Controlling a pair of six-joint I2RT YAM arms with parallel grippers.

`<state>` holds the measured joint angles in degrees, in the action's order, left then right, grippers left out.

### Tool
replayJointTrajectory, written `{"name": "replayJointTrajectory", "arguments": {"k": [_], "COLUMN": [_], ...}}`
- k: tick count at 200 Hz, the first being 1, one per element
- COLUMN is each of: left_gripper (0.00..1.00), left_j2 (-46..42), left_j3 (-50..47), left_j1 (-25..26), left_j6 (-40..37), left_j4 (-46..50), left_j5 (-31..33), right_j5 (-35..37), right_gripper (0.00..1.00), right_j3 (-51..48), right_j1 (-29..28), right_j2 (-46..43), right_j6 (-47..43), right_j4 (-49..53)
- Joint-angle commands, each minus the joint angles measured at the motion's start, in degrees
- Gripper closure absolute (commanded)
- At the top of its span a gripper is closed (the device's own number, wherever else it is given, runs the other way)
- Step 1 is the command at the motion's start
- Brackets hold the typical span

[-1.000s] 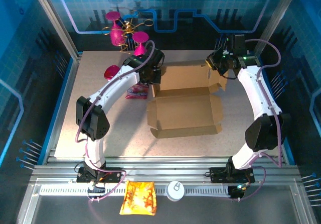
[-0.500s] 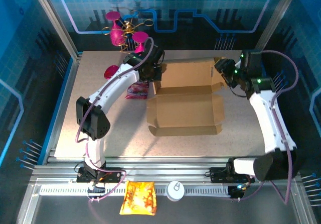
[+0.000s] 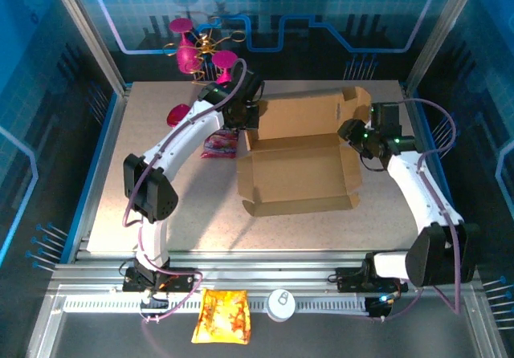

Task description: Fold the paper box

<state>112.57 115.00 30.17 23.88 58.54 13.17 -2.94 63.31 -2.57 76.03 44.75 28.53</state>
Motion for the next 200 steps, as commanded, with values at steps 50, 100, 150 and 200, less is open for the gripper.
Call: {"name": "replayJointTrajectory", "arguments": {"k": [50, 100, 150, 200], "left_gripper": [1.00, 1.00, 1.00, 1.00], "left_j2": [-0.2, 0.1, 0.1, 1.0], "left_j3": [2.1, 2.4, 2.1, 3.7], "left_j1": [0.0, -0.1, 0.0, -0.3], "left_j6": [-0.3, -0.2, 0.5, 1.5], "left_j4": [1.2, 1.4, 1.2, 1.2], "left_j5": [-1.1, -1.3, -1.3, -2.8], "right_j5": [1.9, 4.0, 8.9, 18.6], "right_gripper": [0.59, 0.69, 0.94, 0.96], "right_j3": [2.8, 6.7, 10.3, 11.1], "right_j1": [0.1, -1.9, -8.2, -16.6], "right_j2": [3.5, 7.1, 8.2, 10.1], "right_j6": [-5.5, -9.2, -13.8, -20.0], "right_j4": [-2.5, -1.3, 1.5, 4.6]}}
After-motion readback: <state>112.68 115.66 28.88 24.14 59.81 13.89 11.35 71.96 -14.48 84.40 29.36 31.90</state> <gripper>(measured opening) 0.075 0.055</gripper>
